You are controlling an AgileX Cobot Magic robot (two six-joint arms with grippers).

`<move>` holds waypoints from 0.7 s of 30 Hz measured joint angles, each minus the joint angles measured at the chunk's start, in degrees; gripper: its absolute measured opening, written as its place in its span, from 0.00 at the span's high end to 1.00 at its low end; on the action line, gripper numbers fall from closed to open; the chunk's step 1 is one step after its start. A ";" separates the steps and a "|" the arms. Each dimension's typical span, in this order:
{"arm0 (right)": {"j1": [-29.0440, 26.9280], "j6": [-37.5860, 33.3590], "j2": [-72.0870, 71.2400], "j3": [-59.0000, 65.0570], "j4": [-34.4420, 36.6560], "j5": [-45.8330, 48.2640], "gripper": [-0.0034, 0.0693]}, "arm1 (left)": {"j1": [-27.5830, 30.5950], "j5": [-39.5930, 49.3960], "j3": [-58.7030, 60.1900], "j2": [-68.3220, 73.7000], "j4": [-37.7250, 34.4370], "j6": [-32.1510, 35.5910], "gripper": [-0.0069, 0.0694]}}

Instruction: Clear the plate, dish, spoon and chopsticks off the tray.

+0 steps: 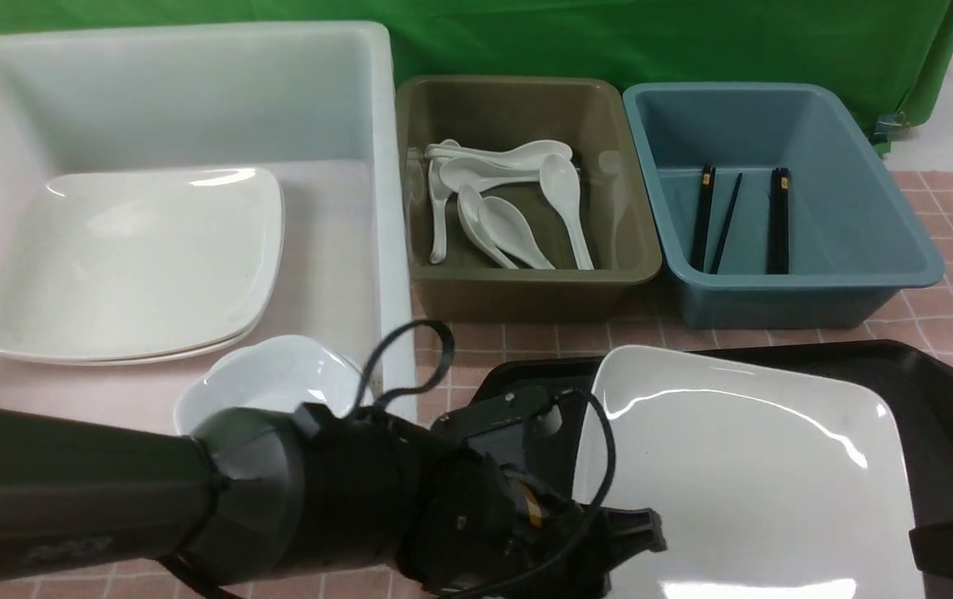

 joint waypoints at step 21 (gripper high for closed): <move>0.00 -0.89 -13.52 0.00 -2.66 -7.71 0.85 | 0.48 4.29 0.76 -18.69 4.72 2.50 0.88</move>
